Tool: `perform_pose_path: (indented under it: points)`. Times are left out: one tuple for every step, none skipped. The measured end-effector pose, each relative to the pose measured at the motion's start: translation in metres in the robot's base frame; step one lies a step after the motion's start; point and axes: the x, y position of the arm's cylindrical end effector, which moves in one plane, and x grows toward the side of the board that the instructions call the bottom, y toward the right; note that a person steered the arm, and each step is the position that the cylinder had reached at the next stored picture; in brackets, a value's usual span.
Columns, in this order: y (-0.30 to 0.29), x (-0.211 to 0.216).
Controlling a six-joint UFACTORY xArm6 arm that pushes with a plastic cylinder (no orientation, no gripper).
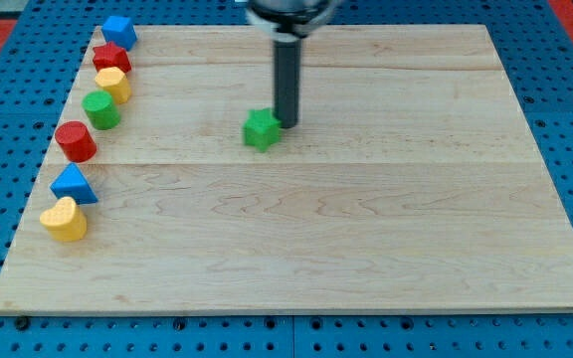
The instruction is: Slide the green star to the bottom left
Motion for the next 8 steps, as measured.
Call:
perform_pose_path:
  points:
    - [-0.002, 0.005]
    - [-0.067, 0.068]
    - [-0.063, 0.067]
    - [-0.050, 0.033]
    - [-0.100, 0.028]
    - [-0.135, 0.078]
    - [-0.142, 0.080]
    - [-0.171, 0.069]
